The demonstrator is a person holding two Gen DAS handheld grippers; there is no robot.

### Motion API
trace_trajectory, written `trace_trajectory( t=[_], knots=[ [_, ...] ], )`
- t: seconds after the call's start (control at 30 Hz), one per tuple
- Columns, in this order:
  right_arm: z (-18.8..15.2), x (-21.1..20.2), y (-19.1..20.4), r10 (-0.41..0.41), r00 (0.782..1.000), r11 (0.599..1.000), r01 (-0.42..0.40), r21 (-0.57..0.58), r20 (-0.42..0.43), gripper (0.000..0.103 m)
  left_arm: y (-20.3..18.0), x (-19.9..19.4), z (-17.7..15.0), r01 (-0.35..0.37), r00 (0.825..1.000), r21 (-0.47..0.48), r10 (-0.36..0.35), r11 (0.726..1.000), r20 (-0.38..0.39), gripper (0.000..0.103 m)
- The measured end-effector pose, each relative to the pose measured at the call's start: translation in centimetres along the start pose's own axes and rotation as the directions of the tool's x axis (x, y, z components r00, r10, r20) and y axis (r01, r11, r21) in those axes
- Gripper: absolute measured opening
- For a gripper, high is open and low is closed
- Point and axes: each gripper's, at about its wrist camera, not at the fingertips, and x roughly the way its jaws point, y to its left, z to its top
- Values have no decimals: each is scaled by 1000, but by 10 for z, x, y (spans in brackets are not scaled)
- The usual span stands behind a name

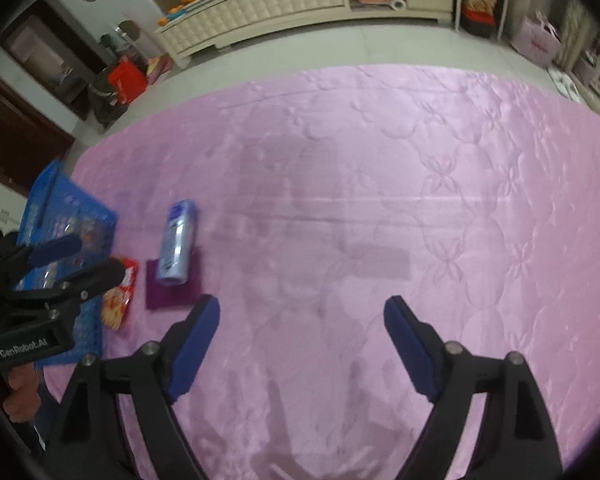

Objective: Organize snacks
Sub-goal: 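Grasp the purple Doublemint gum box with the left tool, then carry the gum box into the basket with the left tool while the right tool approaches the purple packet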

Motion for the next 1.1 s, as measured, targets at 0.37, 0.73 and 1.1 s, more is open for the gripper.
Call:
trace_trajectory(
  t=[0.37, 0.73, 1.1],
  knots=[
    [20, 32, -5, 16, 999, 998, -14, 54, -42, 92, -9, 42, 13, -30, 999, -11, 29, 999, -23, 77],
    [12, 30, -17, 33, 999, 999, -31, 39, -43, 92, -16, 68, 27, 34, 995, -40, -38, 999, -97, 31],
    [5, 14, 3, -17, 999, 1000, 17, 12, -42, 92, -13, 1, -10, 48, 999, 2, -48, 999, 18, 30]
  ],
)
